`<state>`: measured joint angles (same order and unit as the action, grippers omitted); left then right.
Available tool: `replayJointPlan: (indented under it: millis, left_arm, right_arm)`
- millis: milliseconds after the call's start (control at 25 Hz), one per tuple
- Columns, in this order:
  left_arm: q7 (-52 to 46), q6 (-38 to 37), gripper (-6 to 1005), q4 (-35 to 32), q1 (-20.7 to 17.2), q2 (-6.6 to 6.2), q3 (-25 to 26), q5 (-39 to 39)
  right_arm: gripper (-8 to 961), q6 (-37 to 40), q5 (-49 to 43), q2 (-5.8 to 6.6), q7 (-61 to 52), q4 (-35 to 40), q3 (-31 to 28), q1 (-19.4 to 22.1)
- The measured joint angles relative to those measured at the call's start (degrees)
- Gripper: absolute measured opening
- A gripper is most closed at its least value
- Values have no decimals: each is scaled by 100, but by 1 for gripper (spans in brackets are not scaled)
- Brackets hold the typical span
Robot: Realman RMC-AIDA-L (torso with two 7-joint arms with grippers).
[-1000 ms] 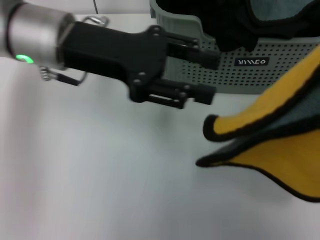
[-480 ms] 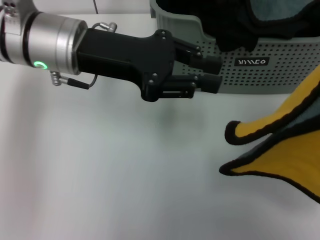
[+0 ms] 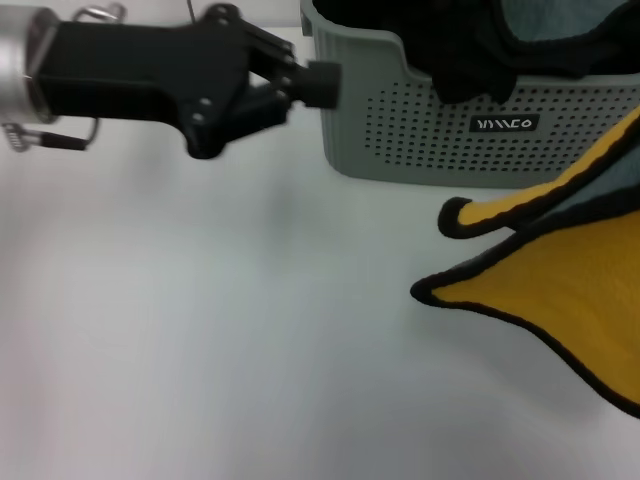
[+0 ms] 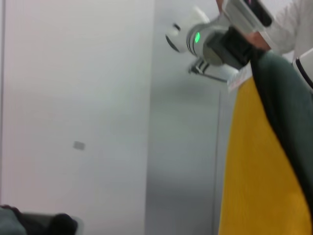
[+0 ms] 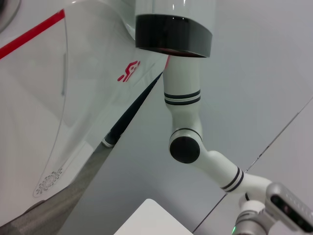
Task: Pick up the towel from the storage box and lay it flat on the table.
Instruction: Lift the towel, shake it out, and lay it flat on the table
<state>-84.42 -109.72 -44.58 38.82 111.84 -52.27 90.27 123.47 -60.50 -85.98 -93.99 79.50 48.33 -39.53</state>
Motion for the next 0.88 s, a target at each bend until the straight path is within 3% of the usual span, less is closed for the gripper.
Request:
replayJointPlan:
  millis: [80,240,360,720,880]
  left_arm:
    - [-30,-42,-2,-80,-95,-42,106,-67]
    - [-57,-47,10,-173,-212,-86,211,-180]
    - [-86,25,19,-38,-230,-47,368,-225]
    - [-578,35,46,509,552,14,10,569]
    - [-593,102,169,526,683,43,27,549]
  right_arm:
    - [39,-1,0,-16,-7,-10,-6,57]
    - [41,-6,2,-100,-46,-57,-77,138]
    - [42,-5,35,-155,-24,-113,-81,110]
    - [45,-15,147,-404,-76,-555,-160,-708]
    - [46,-9,119,-356,-171,-695,150,-1016]
